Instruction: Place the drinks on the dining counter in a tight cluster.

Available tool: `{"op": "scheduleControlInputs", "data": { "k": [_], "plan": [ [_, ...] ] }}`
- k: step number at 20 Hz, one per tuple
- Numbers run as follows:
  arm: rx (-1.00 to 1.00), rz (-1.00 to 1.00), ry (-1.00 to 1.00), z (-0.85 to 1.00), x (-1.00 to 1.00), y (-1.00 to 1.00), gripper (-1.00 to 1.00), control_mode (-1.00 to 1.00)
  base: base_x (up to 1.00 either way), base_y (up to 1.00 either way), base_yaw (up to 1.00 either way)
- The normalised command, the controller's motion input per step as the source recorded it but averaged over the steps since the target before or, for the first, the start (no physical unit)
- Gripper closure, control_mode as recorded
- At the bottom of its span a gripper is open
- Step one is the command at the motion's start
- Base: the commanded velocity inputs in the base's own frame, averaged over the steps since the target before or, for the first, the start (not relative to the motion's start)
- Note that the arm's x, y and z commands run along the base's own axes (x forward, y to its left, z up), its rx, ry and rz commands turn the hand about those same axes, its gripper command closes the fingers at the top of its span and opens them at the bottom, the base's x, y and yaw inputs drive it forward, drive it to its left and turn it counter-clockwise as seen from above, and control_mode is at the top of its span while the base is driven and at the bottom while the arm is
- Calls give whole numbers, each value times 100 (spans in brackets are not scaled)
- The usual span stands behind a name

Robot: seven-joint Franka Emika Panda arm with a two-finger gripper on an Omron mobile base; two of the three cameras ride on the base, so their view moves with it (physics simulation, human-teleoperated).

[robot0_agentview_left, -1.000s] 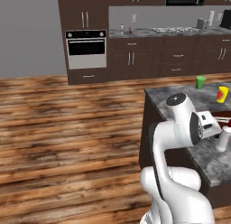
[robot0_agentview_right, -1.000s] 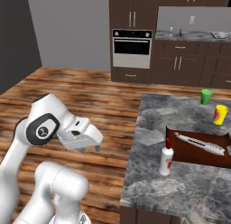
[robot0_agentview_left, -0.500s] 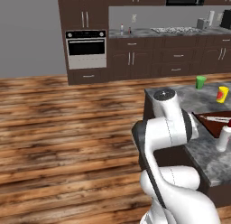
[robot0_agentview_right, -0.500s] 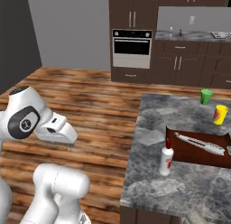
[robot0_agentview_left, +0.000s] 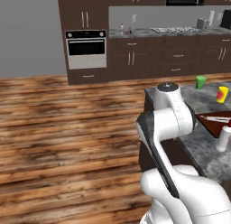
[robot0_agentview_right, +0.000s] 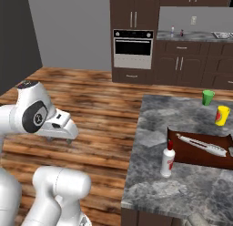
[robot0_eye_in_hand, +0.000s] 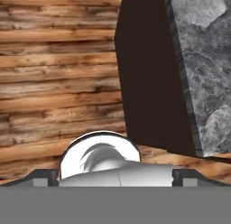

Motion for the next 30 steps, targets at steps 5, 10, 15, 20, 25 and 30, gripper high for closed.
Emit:
{"op": "scheduleControlInputs", "data": {
  "k": [5, 10, 15, 20, 25, 30],
  "plan": [
    [6, 8, 0, 0, 1, -40, -100, -100, 0, 0, 0],
    [28, 0, -9, 3, -6, -40, -100, -100, 0, 0, 0],
    [23, 0, -12, 43, -62, -25, -100, -100, 0, 0, 0],
    [5, 0, -6, 58, -67, -4, -100, -100, 0, 0, 0],
    [-4, 0, -13, 37, -78, 0, -100, -100, 0, 0, 0],
    [-19, 0, -3, 6, -4, 12, -100, -100, 0, 0, 0]
  ]
}}
